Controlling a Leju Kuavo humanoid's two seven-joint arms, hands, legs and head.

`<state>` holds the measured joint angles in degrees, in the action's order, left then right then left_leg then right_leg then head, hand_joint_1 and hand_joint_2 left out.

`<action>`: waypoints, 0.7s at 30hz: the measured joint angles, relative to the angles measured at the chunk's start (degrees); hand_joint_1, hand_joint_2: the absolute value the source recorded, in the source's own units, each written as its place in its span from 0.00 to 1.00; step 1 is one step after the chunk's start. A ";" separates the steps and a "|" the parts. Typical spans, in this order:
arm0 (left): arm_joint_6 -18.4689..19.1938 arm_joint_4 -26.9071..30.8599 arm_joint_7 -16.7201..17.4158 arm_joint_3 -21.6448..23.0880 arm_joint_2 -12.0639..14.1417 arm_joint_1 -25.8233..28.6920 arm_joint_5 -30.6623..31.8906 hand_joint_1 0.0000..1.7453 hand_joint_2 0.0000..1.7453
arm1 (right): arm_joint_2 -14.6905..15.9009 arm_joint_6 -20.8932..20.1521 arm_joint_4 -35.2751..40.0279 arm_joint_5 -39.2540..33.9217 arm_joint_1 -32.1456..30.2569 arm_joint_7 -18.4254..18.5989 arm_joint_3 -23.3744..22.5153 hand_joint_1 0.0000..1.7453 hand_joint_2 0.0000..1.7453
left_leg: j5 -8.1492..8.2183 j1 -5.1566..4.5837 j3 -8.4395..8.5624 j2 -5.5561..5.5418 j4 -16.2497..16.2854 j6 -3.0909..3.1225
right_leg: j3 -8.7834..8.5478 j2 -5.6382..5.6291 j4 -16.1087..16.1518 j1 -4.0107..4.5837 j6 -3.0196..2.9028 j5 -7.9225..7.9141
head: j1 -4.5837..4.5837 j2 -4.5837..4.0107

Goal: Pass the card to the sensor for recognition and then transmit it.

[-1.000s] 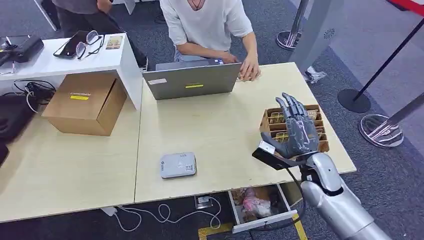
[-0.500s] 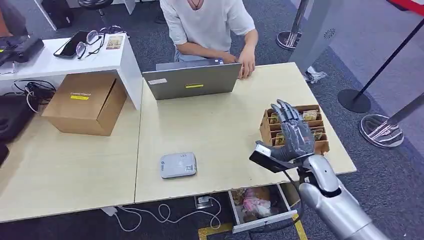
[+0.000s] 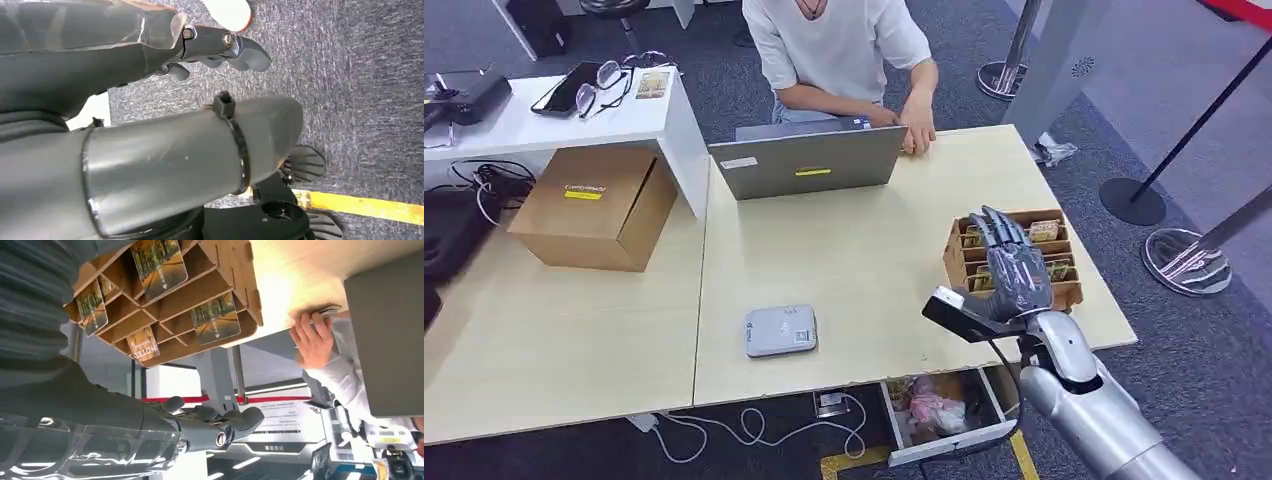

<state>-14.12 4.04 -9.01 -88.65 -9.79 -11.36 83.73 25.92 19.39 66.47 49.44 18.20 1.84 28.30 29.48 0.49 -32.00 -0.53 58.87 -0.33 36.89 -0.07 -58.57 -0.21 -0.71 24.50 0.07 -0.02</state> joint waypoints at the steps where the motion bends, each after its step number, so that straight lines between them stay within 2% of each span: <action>1: 0.00 0.00 0.00 0.00 0.00 0.04 0.00 0.00 0.00 | -0.02 0.00 -0.04 0.02 0.00 0.02 0.00 0.00 1.00 | 0.00 0.00 0.00 0.00 0.00 0.00 | 0.00 0.00 0.00 0.00 0.00 0.00 | 0.00 0.00; 13: 0.11 0.00 -0.24 -0.02 0.09 0.24 0.46 0.00 0.00 | 0.44 -0.28 0.18 0.79 -2.33 3.06 -1.64 0.00 1.00 | 0.01 -0.01 0.01 -0.01 0.00 0.01 | 0.00 0.01 0.00 0.00 0.01 0.01 | 0.00 0.00; 21: 0.24 0.00 -0.61 -0.02 0.15 0.68 0.20 0.00 0.00 | 1.05 -2.53 1.14 2.51 -4.43 4.41 -3.21 0.00 1.00 | 0.02 -0.01 0.00 0.00 0.00 0.03 | 0.00 0.01 0.01 0.00 0.01 0.01 | 0.00 0.00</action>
<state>-13.88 4.04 -9.62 -88.67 -9.64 -10.68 83.93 26.97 16.85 67.60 51.95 13.78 6.25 25.09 29.50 0.48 -31.99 -0.53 58.87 -0.30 36.89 -0.06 -58.56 -0.21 -0.70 24.51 0.07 -0.02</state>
